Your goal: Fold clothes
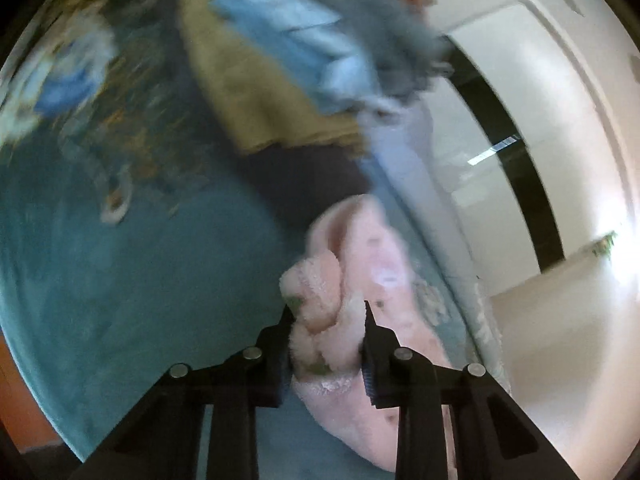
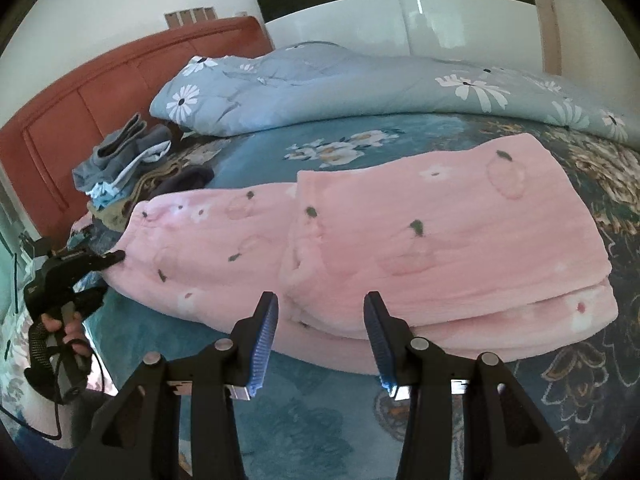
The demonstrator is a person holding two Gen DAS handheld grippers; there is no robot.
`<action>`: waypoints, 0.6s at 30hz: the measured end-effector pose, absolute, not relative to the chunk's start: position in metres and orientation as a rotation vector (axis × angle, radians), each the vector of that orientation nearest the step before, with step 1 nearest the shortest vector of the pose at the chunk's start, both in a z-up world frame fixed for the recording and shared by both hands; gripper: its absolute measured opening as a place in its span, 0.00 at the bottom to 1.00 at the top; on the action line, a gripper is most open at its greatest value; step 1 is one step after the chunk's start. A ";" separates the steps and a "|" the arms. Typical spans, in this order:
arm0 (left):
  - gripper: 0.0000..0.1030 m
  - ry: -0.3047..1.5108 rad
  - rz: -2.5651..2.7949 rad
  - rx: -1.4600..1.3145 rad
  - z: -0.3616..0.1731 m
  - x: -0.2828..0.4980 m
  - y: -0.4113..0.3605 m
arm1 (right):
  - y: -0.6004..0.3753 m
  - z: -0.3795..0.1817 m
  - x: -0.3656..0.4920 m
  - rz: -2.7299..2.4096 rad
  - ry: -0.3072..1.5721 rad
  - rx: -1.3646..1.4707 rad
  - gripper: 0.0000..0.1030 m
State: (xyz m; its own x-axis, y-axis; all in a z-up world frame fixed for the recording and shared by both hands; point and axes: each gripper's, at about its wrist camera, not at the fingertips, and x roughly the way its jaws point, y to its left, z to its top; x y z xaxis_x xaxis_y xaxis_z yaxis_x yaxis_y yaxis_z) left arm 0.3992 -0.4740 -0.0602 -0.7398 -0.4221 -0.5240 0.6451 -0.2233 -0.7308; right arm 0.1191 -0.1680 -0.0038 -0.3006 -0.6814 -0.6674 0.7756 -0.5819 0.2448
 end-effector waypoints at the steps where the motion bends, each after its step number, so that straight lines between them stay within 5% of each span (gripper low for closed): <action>1: 0.29 1.310 -2.046 0.294 -0.047 0.391 -0.472 | -0.165 -0.004 0.116 -1.992 0.142 0.938 0.45; 12: 0.26 0.784 -2.579 0.404 0.113 0.226 -0.370 | -0.093 -0.026 0.070 -2.077 -0.087 0.996 0.45; 18: 0.26 0.600 -2.810 0.595 0.126 0.122 -0.297 | -0.054 -0.028 0.054 -2.133 -0.183 1.004 0.45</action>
